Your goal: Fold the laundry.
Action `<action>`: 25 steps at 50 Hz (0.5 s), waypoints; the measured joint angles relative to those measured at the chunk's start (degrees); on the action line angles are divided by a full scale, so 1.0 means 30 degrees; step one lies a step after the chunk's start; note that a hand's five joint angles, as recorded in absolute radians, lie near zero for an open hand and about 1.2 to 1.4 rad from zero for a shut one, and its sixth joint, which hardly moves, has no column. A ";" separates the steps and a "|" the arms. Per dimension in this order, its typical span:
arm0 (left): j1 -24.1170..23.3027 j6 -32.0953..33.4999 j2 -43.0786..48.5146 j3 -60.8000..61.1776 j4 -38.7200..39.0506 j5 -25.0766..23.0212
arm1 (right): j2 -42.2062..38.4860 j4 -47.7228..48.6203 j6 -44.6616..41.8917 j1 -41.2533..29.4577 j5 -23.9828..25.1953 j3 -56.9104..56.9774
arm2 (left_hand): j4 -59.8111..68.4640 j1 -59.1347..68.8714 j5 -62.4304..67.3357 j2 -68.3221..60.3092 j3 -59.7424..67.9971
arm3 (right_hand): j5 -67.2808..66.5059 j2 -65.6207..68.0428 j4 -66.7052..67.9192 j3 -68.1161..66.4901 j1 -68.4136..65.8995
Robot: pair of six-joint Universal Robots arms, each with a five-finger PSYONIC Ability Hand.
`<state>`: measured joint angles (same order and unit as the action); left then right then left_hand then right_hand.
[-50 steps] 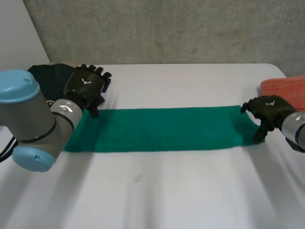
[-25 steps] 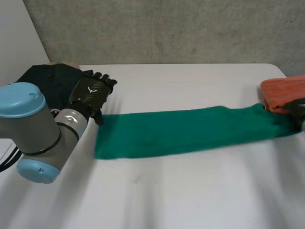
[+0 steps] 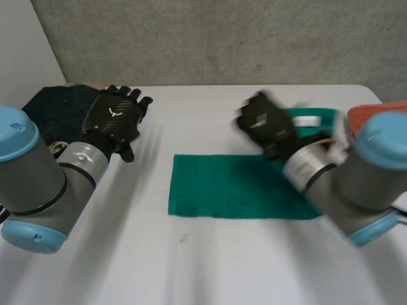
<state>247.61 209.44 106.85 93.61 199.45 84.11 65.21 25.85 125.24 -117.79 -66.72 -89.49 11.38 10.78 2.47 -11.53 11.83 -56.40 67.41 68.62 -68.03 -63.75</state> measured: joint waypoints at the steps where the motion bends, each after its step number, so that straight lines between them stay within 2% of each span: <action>1: -0.0030 -0.0077 -0.0018 0.0014 0.0001 0.0003 | -0.0514 0.0279 -0.0092 -0.0905 0.0179 -0.0080 | 0.0000 0.0000 0.0000 0.0002 0.0000 | -0.0069 0.0000 0.0000 -0.0002 0.0000; 5: -0.0196 -0.0372 0.0021 -0.0054 0.0057 0.0003 | -0.2175 0.0751 -0.0494 -0.3050 0.0290 -0.0053 | 0.0000 0.0000 0.0002 0.0002 0.0000 | 0.0056 -0.0139 -0.0174 0.0148 0.0110; 6: -0.0273 -0.0460 0.0051 -0.0091 0.0085 0.0002 | -0.2643 0.0819 -0.0620 -0.3541 0.0162 -0.0019 | 0.0000 0.0000 0.0000 0.0002 0.0000 | 0.1093 -0.1430 -0.1611 0.1503 0.0490; 9: -0.0645 -0.0707 0.0214 -0.0224 0.0224 0.0003 | -0.3458 0.0792 -0.0688 -0.4248 -0.0864 -0.0061 | 0.0000 0.0000 0.0002 0.0002 0.0000 | 1.1530 -1.1859 -1.1797 1.1655 1.0546; 12: -0.1099 -0.0809 0.0439 -0.0370 0.0379 0.0004 | -0.3375 0.0608 -0.0094 -0.4203 -0.2340 -0.0381 | 0.0000 0.0000 0.0002 0.0002 0.0000 | 1.7539 -1.7910 -1.8123 1.7939 1.6611; 18: -0.2007 -0.0819 0.0900 -0.0784 0.0603 0.0004 | -0.0855 -0.0738 0.3207 -0.1849 -0.4553 -0.2103 | 0.0000 0.0000 0.0002 0.0000 0.0000 | 1.8027 -1.8448 -1.9002 1.8819 1.7029; 24: -0.2537 -0.0795 0.1306 -0.1271 0.0651 0.0006 | 0.0849 -0.3214 0.5960 0.1442 -0.4871 -0.3954 | 0.0000 0.0000 0.0002 0.0002 0.0000 | 1.7954 -1.8307 -1.8833 1.8654 1.6906; 25: -0.2629 -0.0793 0.1389 -0.1356 0.0651 0.0005 | 0.0883 -0.3543 0.6169 0.1989 -0.4840 -0.4223 | 0.0000 0.0000 0.0002 0.0002 0.0000 | 1.5682 -1.6097 -1.6581 1.6396 1.4850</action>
<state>239.73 207.06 111.02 89.54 201.40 84.13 67.86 15.22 143.75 -111.83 -81.24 -102.16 11.38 10.78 2.47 -11.52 11.83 -9.36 19.12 18.88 -18.84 -19.20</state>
